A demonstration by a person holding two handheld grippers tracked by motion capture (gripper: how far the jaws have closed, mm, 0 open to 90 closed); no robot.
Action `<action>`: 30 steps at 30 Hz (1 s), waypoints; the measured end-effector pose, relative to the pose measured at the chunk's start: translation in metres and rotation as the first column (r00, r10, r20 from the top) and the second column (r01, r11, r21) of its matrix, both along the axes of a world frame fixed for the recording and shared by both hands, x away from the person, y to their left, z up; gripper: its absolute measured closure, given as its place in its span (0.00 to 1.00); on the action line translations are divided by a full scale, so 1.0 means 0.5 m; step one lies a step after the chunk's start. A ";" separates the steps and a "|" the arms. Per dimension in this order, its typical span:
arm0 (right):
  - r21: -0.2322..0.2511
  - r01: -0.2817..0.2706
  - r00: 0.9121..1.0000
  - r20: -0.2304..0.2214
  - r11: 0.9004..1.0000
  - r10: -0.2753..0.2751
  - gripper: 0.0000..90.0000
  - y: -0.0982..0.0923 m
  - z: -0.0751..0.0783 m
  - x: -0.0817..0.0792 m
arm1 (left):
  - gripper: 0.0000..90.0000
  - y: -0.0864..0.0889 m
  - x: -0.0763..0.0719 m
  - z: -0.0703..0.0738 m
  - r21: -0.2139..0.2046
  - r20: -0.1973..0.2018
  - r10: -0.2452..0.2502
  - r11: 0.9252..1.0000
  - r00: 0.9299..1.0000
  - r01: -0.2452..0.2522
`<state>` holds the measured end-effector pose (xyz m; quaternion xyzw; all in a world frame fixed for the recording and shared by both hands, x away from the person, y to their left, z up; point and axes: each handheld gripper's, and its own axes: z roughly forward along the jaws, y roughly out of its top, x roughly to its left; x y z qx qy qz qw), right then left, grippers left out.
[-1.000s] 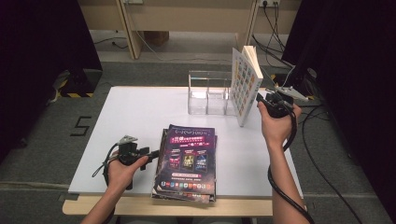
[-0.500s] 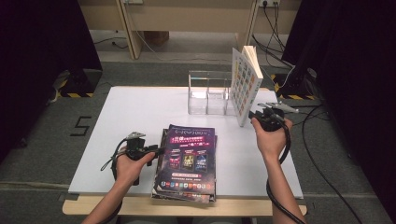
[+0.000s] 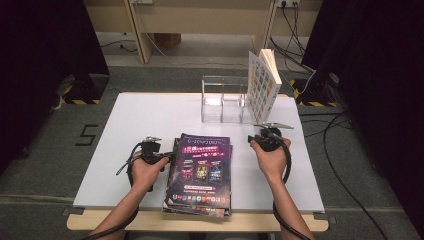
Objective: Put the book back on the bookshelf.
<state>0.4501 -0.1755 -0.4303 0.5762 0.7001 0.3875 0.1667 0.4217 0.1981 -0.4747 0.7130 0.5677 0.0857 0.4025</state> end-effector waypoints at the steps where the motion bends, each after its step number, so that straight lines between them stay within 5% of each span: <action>1: 0.000 -0.012 1.000 -0.006 1.000 0.012 0.75 0.006 -0.004 0.001 | 0.91 -0.003 0.002 -0.002 0.002 -0.005 -0.001 1.000 1.000 0.001; 19: 0.024 -0.078 0.992 -0.098 0.997 0.080 0.72 0.063 -0.045 0.038 | 0.99 -0.022 0.006 0.004 0.079 0.012 -0.030 0.996 0.999 0.029; 23: 0.032 -0.089 0.988 -0.120 0.996 0.092 0.71 0.072 -0.053 0.048 | 0.99 -0.029 0.001 0.010 0.052 0.011 -0.054 0.997 0.998 0.054; 30: 0.046 -0.090 0.984 -0.148 0.995 0.096 0.69 0.072 -0.065 0.058 | 0.99 -0.045 -0.001 -0.003 0.072 0.000 -0.065 0.995 0.998 0.065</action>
